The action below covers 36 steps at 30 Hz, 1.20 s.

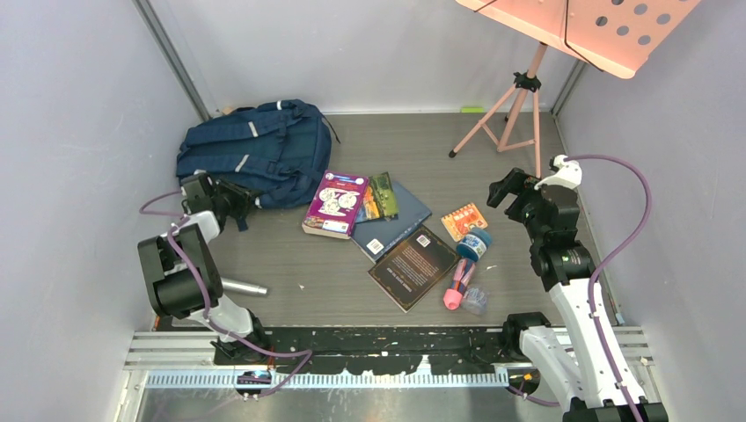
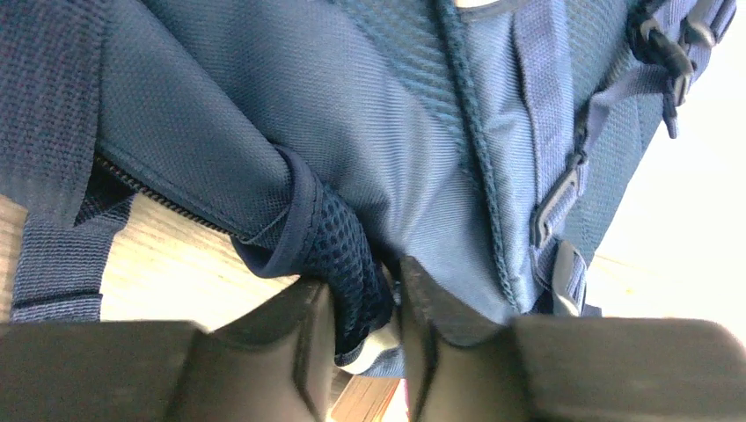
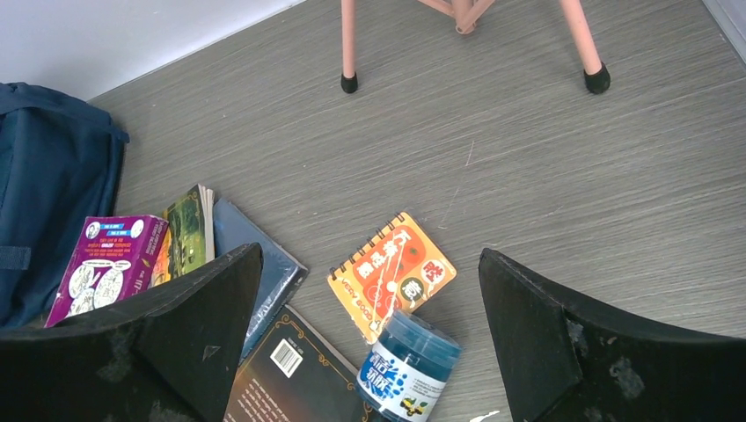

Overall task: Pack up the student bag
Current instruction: Adjust the student bag at the center of the board.

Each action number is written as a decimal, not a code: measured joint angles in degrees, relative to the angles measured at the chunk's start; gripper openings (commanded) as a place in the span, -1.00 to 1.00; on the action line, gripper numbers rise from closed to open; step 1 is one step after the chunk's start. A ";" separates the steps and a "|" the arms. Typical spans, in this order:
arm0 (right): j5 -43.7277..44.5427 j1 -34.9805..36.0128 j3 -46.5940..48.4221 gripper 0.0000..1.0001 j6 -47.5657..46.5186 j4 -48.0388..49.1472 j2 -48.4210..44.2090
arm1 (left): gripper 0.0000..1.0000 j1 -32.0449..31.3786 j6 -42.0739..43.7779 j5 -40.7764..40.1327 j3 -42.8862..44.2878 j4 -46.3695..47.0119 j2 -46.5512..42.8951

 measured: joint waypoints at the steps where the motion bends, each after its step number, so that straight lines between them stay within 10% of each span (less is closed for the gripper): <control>1: -0.07 0.00 0.00 1.00 -0.02 0.02 0.00 | -0.57 0.00 -0.17 0.26 0.09 0.04 -0.02; 7: -1.42 0.00 0.00 0.92 -0.39 0.04 0.24 | -1.00 0.00 -0.98 1.42 2.05 -1.20 -4.63; 25: -13.14 1.86 11.69 0.97 8.09 -2.45 15.98 | -1.00 -8.44 1.03 6.88 8.33 -4.70 -18.80; 36: -9.94 27.67 12.44 0.98 11.56 8.41 29.29 | -1.00 -14.43 6.82 9.16 11.04 -11.08 -18.58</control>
